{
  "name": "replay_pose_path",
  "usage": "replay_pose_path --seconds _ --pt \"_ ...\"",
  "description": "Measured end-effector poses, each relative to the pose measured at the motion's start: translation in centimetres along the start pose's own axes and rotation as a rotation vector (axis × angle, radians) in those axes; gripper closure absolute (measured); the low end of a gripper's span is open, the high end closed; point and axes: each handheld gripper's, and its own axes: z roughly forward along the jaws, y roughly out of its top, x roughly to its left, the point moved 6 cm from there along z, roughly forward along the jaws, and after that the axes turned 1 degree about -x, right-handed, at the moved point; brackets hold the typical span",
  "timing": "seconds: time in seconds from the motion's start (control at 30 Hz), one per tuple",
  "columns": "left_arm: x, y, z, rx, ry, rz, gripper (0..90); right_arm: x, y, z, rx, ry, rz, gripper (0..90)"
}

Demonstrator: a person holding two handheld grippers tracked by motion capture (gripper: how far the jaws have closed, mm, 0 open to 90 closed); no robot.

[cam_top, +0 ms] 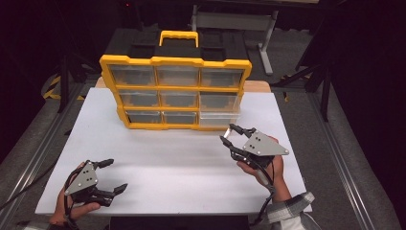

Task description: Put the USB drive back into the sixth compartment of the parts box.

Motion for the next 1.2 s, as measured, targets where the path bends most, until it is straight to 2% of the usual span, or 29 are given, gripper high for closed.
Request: replay_pose_path --seconds 0.47,0.77,0.9,1.0,1.07,1.2 --pt "0.0 0.0 0.0 0.002 0.005 0.002 8.2 -2.7 2.1 0.5 0.011 -0.052 -0.041 54.4" --pt "0.2 -0.1 -0.1 -0.002 0.005 -0.004 8.1 -4.3 3.1 1.7 0.035 -0.082 -0.060 54.4" --pt "0.2 -0.1 -0.1 0.010 0.017 0.008 8.1 -5.1 3.7 2.3 0.038 -0.096 -0.064 54.4" --pt "0.2 -0.1 -0.1 0.005 0.022 0.010 8.1 -5.7 3.8 3.0 0.066 -0.119 -0.087 54.4" --pt "0.2 -0.1 -0.1 0.008 0.021 0.007 8.1 -6.0 3.9 3.4 0.083 -0.118 -0.089 54.4" --pt "0.3 -0.1 -0.1 0.003 0.021 0.009 8.0 -6.6 4.0 3.8 0.084 -0.130 -0.091 54.4"
